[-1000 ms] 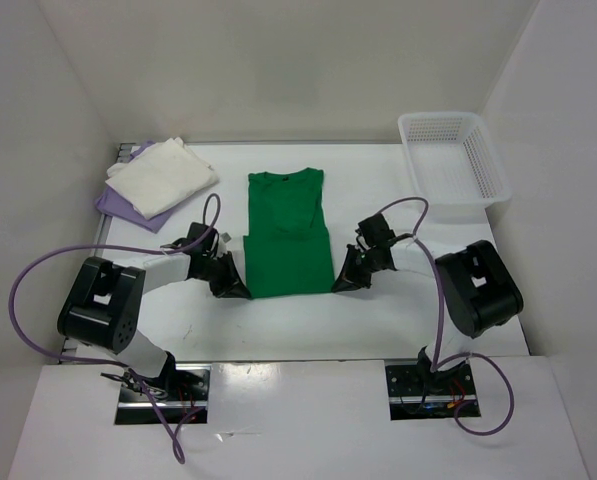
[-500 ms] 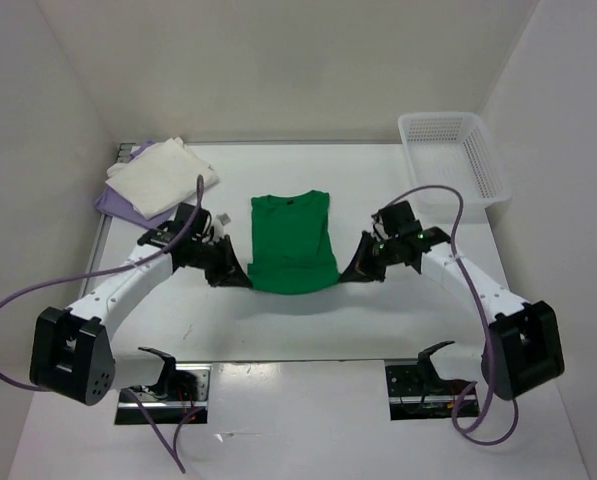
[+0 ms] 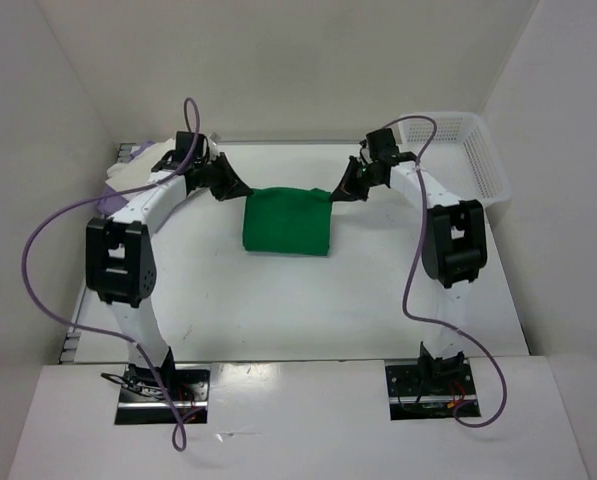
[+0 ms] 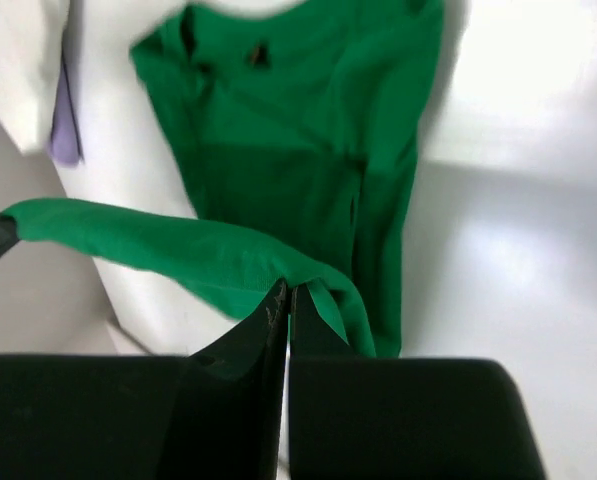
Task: Fold and stack the t-shirts
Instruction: Fold the long partially folded tshirt into a neat square
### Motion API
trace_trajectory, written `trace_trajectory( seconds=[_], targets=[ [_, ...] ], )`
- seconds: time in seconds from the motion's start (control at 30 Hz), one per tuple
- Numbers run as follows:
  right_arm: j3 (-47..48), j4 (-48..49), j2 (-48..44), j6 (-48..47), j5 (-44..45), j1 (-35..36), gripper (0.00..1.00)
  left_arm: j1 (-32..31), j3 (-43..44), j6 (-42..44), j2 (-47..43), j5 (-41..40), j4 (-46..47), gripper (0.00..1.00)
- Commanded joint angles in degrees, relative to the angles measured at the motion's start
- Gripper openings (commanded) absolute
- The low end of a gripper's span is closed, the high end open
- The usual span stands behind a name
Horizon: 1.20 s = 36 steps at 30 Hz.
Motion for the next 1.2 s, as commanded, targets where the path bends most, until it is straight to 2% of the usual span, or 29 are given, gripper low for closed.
trace_trajectory(
  seconds=[0.0,0.2,0.27,0.3,0.33,0.37,0.4,0.47,0.5,0.57,0.63,0.7,0.73,0.77,0.8,0.9,0.97,1.17],
  targets=[
    [8.7,3.13,5.87,-2.03,-0.35,-1.46,0.0,0.7,6.39,-1.54,7.98,-3.36,5.55,0.0],
    [27.41,1.65,20.19,-0.89,0.34,-1.99,0.0,0.7,13.96,-4.7,18.79,-6.8,9.51,0.02],
    [32.94,0.24,24.32,-0.11,0.96,-1.99,0.06,0.7,17.38,-5.48,21.42,-7.93,10.04,0.08],
    [33.84,0.24,25.13,1.03,0.96,-1.99,0.1,0.7,17.92,-6.36,21.44,-7.94,10.65,0.11],
    [34.72,0.24,25.74,1.05,0.44,-1.99,0.2,1.22,17.93,-7.07,21.96,-8.63,12.57,0.18],
    [36.21,0.24,26.27,1.74,0.44,-1.99,0.24,1.23,17.93,-7.77,21.44,-8.64,13.98,0.23],
    [36.75,0.24,26.28,1.75,0.44,-1.99,0.28,1.23,16.62,-9.34,20.92,-7.95,15.48,0.35],
    [37.97,-0.55,26.28,1.75,0.44,-1.99,0.33,1.23,16.08,-9.89,18.38,-7.94,18.3,0.47],
    [38.59,-1.16,25.06,1.75,0.44,-1.99,0.35,1.23,15.39,-9.89,17.32,-7.94,18.83,0.5],
    [39.12,-2.57,23.39,0.43,1.05,-1.99,0.41,1.23,12.93,-9.89,13.64,-7.94,19.44,0.5],
    [33.11,-1.88,19.0,-1.14,1.58,-1.99,0.42,-0.52,10.12,-8.49,10.38,-7.94,19.97,0.48],
    [26.94,1.44,15.4,-1.15,1.58,-0.76,0.27,-4.81,6.52,-7.78,9.23,-7.94,19.45,0.45],
    [20.73,2.51,12.42,-1.67,-0.07,-0.24,0.21,-6.32,4.59,-7.78,8.44,-6.98,20.32,0.45],
    [17.89,3.22,11.35,-1.68,-0.61,0.47,0.07,-7.72,0.39,-8.39,8.43,-5.23,21.28,0.45],
    [15.25,4.88,10.47,-1.68,-1.4,0.47,0.02,-9.56,-1.82,-9.09,8.43,-4.6,23.21,0.45],
    [4.18,9.97,8.52,-0.1,-7.19,0.47,0.0,-10.2,-9.55,-11.12,8.43,-4.07,27.44,0.45],
    [1.43,11.83,9.05,0.61,-12.72,0.47,0.0,-10.2,-11.42,-9.99,9.05,-5.03,26.66,0.45],
    [-4.64,13.23,11.95,-0.45,-8.36,0.47,0.0,-10.2,-21.33,-8.83,8.44,-6.09,28.66,0.45]
  ],
)
